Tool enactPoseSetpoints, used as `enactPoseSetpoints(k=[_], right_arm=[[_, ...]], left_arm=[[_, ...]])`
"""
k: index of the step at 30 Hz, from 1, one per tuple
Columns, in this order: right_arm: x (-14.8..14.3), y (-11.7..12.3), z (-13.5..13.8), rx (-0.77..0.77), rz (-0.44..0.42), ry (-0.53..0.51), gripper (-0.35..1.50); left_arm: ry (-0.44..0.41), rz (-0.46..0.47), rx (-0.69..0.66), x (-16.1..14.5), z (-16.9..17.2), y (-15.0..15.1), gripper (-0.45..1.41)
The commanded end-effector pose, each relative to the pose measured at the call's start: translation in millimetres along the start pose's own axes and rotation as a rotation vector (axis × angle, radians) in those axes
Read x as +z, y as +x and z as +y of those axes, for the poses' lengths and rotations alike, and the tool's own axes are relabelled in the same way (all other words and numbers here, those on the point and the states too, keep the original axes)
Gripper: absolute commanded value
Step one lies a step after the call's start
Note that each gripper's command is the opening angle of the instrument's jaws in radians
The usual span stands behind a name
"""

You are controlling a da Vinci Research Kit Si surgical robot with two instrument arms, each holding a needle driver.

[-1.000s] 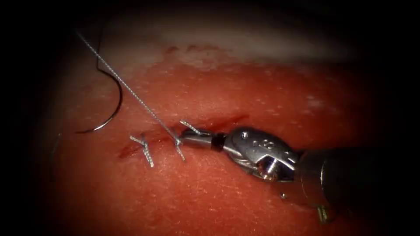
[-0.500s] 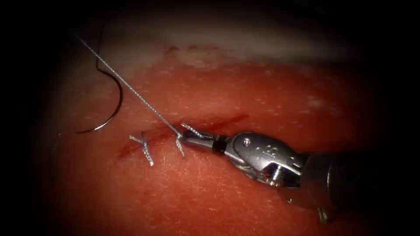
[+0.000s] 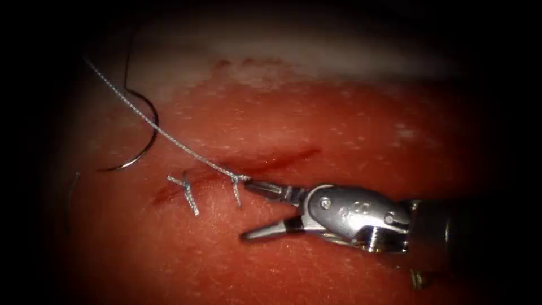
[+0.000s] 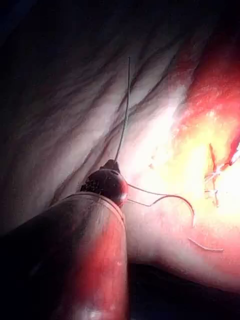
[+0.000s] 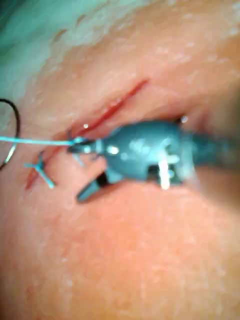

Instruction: Wound Closure

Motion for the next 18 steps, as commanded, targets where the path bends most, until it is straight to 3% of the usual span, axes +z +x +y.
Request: enactPoseSetpoints(k=[1, 8, 9, 13, 18], right_arm=[[0.4, 0.3, -0.9, 0.004, 0.002, 0.022, 1.23], [-0.4, 3.8, -1.2, 0.189, 0.056, 0.061, 1.28], [-0.4, 5.0, -0.5, 0.233, 0.054, -0.011, 1.26], [0.1, 6.8, 1.2, 0.269, 0.046, -0.104, 1.30], [4.2, 5.9, 0.9, 0.264, -0.132, -0.247, 1.40]], left_arm=[[-0.014, 0.006, -0.025, 1.3, 0.5, 0.4, -0.35], [-0.089, 0.049, -0.122, 2.2, 2.8, 2.4, -0.35], [-0.091, 0.078, -0.133, 2.2, 3.0, 3.0, -0.35], [-0.094, 0.151, -0.177, 1.0, 2.8, 4.8, -0.35], [-0.131, 0.292, -0.290, -3.3, 2.1, 9.0, -0.35]])
